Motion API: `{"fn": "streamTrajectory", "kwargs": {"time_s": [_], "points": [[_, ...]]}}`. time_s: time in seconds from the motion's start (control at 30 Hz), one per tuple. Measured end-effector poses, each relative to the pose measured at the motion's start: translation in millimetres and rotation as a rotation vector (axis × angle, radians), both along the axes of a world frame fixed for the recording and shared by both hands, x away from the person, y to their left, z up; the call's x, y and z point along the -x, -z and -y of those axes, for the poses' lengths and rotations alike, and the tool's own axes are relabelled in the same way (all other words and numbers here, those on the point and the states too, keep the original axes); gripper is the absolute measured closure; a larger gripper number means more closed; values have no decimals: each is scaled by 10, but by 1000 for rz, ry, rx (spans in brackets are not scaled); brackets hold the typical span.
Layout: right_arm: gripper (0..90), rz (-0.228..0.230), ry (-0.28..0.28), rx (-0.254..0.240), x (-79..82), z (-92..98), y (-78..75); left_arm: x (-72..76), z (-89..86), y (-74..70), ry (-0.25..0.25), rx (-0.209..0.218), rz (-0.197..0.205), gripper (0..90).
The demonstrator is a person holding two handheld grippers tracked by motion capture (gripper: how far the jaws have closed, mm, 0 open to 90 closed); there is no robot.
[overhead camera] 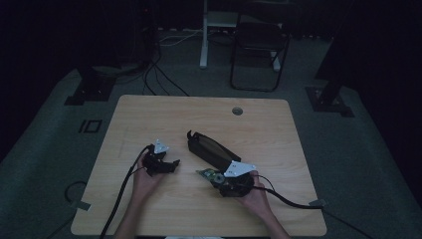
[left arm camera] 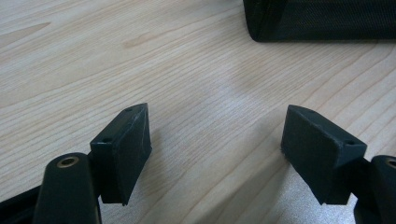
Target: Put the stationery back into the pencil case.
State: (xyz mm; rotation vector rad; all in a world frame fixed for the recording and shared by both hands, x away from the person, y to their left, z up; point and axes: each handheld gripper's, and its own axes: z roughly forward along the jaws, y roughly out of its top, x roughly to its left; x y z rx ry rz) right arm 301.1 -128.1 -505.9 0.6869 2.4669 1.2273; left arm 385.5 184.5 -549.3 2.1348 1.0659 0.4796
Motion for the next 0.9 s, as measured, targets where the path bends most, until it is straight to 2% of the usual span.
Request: {"fn": "streamTrajectory", "kwargs": {"time_s": [0.43, 0.9], "points": [[414, 9, -4, 3, 25, -4, -62, 1, 2, 1, -2, 3, 0, 245], [414, 20, 11, -15, 30, 50, -158, 0, 2, 1, -1, 2, 0, 245]]}}
